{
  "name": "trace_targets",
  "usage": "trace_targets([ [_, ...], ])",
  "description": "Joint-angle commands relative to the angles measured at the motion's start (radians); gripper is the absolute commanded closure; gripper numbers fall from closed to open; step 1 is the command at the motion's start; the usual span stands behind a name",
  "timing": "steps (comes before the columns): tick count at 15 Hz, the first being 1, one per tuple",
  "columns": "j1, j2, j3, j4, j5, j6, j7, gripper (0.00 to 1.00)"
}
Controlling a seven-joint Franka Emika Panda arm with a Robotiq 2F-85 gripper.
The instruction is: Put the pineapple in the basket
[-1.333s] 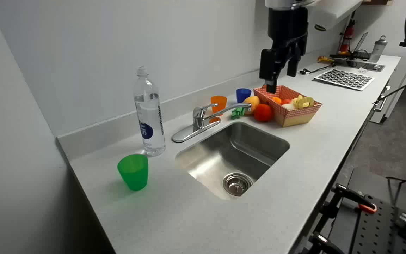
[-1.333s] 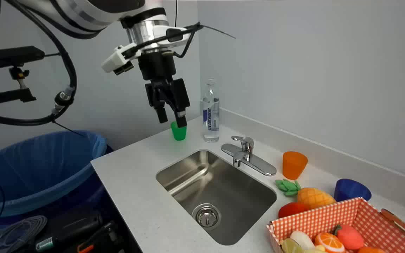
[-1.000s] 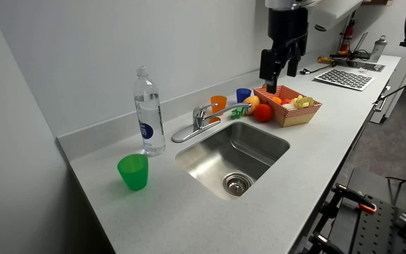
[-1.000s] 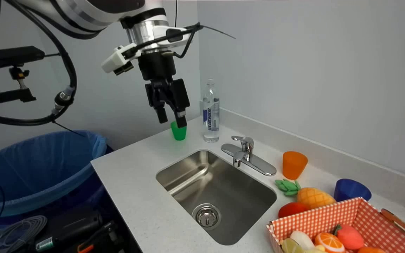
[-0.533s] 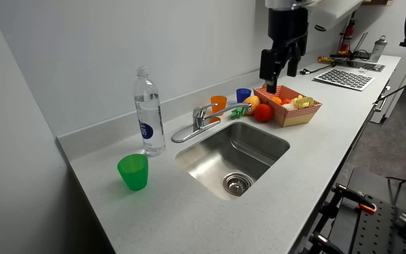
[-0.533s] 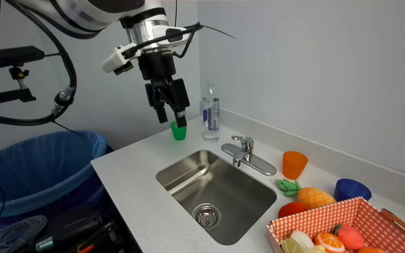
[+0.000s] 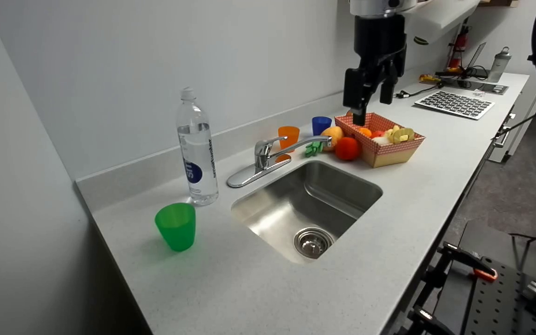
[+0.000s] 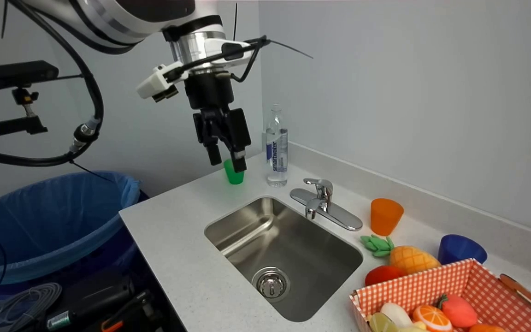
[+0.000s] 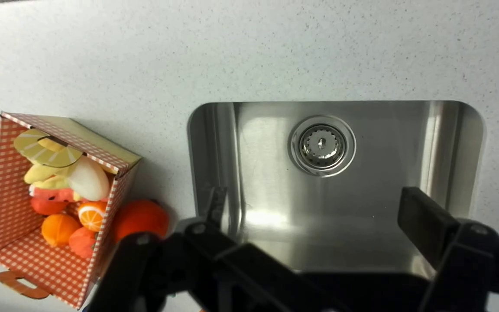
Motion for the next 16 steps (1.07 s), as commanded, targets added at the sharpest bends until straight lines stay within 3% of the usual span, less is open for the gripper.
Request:
trace_targets([
  [1, -0.011, 0.048, -0.029, 0.021, -0.017, 0.031, 0.049, 0.0],
  [10, -0.08, 0.257, -0.125, 0.121, -0.031, 0.185, 0.106, 0.0],
  [16, -0.081, 0.38, -0.186, 0.227, -0.009, 0.196, 0.149, 0.0],
])
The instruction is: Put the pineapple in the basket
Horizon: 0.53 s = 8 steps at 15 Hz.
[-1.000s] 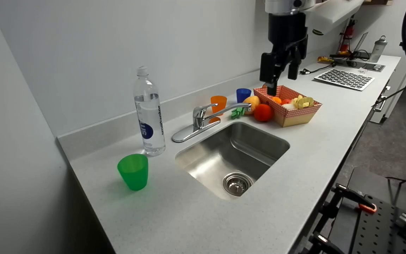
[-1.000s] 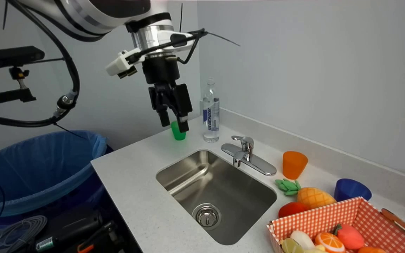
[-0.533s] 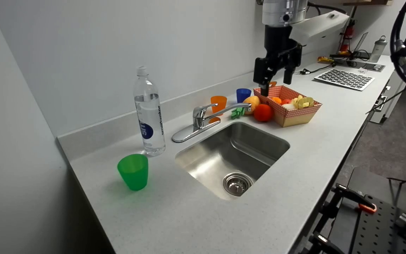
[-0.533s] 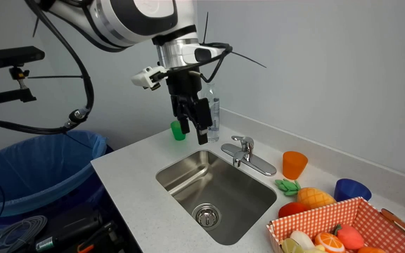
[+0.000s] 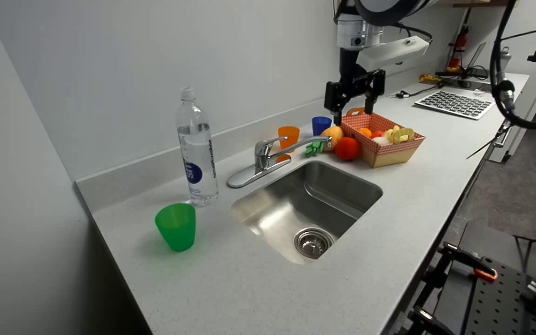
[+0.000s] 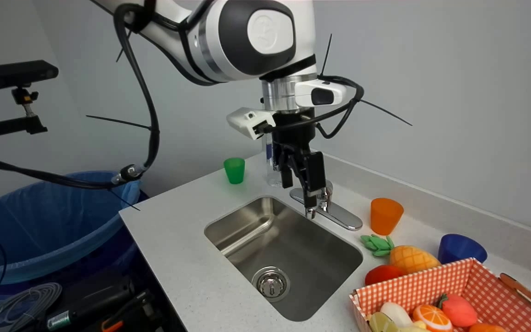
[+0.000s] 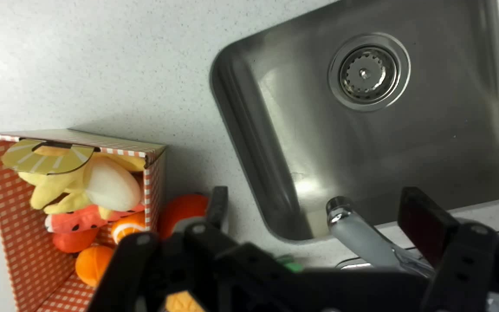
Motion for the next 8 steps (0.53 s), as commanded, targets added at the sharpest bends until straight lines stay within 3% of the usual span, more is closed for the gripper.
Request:
trace_targets([
  [1, 0.014, 0.019, -0.021, 0.019, -0.001, -0.003, 0.009, 0.0],
  [8, 0.015, 0.052, -0.03, 0.051, 0.0, -0.003, 0.021, 0.0],
])
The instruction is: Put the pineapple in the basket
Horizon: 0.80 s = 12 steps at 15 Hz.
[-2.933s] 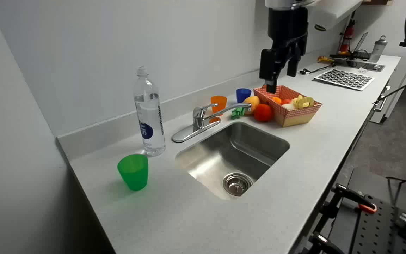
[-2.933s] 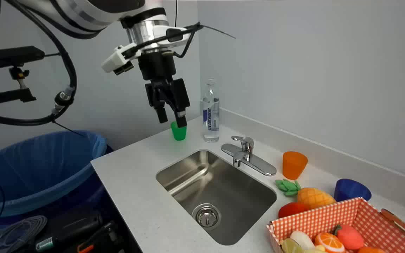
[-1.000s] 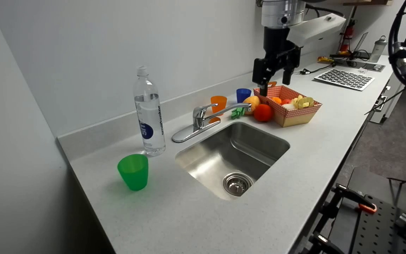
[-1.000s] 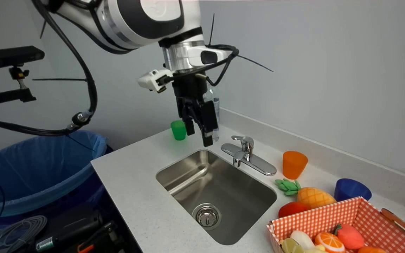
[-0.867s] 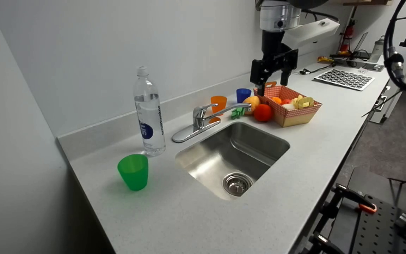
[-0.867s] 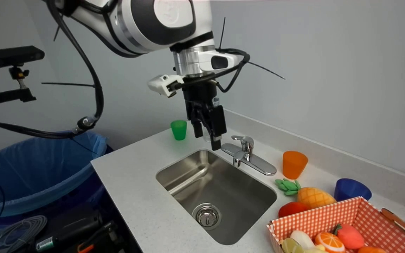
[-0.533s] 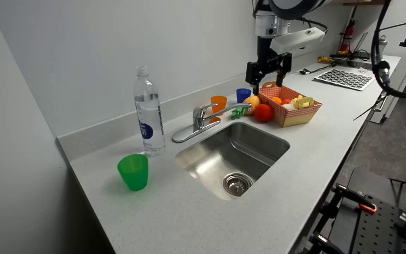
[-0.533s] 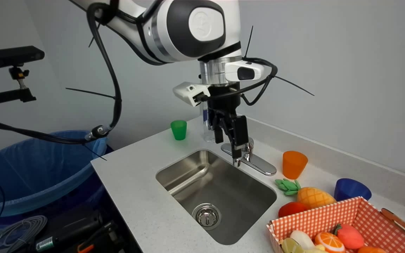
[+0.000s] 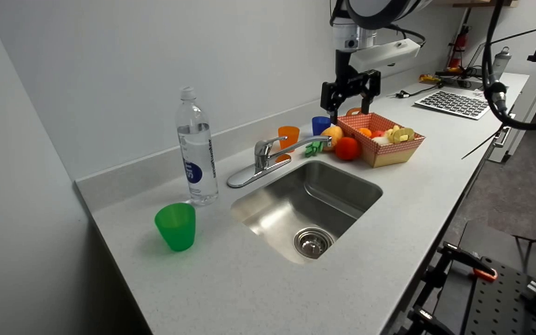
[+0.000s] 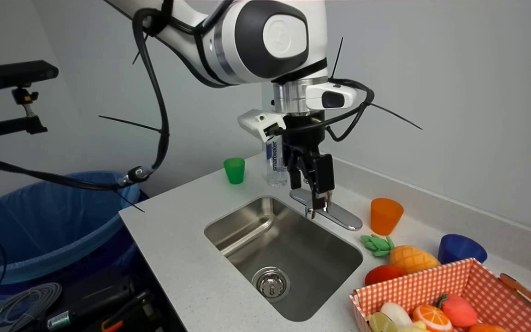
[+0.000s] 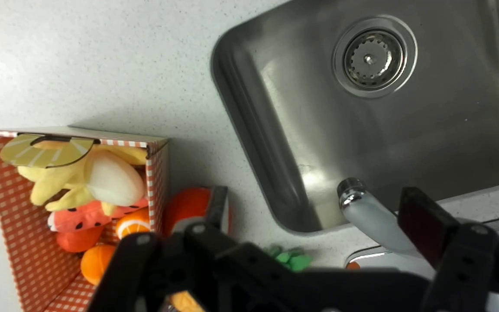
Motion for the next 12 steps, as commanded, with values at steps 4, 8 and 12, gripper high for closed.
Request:
trace_targets([
  [4, 0.01, 0.013, -0.019, 0.007, -0.024, 0.046, 0.058, 0.0],
  [8, -0.003, 0.089, -0.047, 0.076, -0.034, 0.105, 0.193, 0.0],
  [12, -0.004, 0.218, -0.101, 0.205, -0.015, 0.114, 0.307, 0.0],
])
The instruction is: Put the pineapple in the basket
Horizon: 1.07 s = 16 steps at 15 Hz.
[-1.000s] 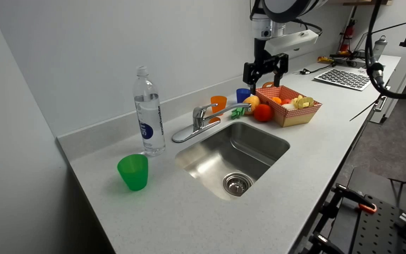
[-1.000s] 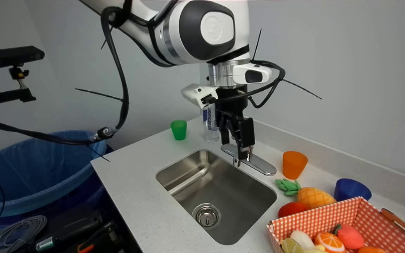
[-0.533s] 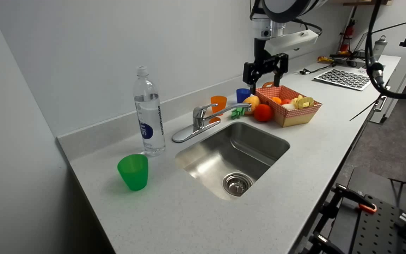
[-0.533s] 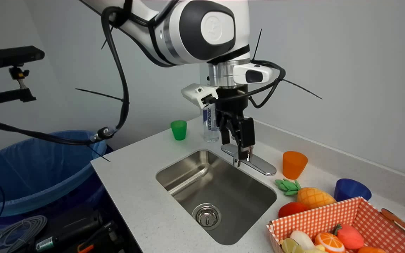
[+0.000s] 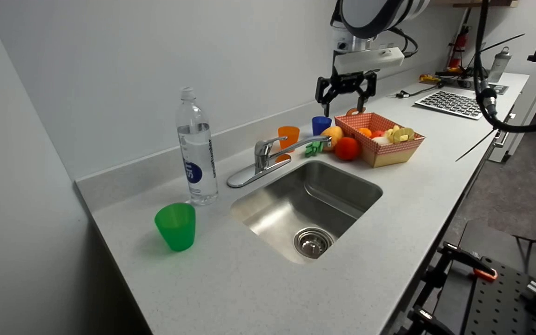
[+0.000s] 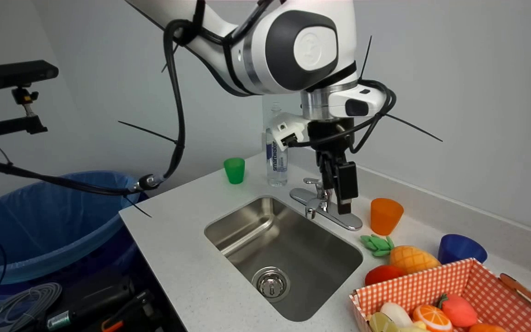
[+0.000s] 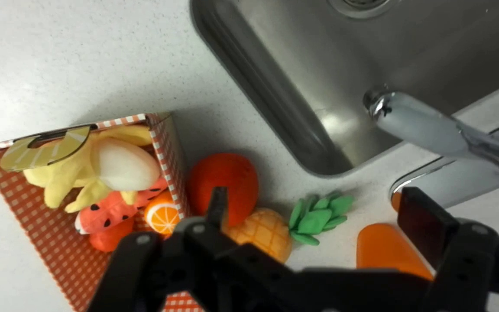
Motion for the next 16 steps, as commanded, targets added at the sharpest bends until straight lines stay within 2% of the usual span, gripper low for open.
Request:
trace_targets([
  [1, -0.001, 0.153, -0.051, 0.159, -0.018, 0.02, 0.129, 0.0],
  [5, 0.01, 0.314, -0.119, 0.329, 0.001, 0.008, 0.284, 0.0],
  [10, 0.026, 0.51, -0.172, 0.539, 0.04, -0.056, 0.497, 0.0],
  [16, 0.016, 0.68, -0.168, 0.758, 0.112, -0.219, 0.704, 0.0],
])
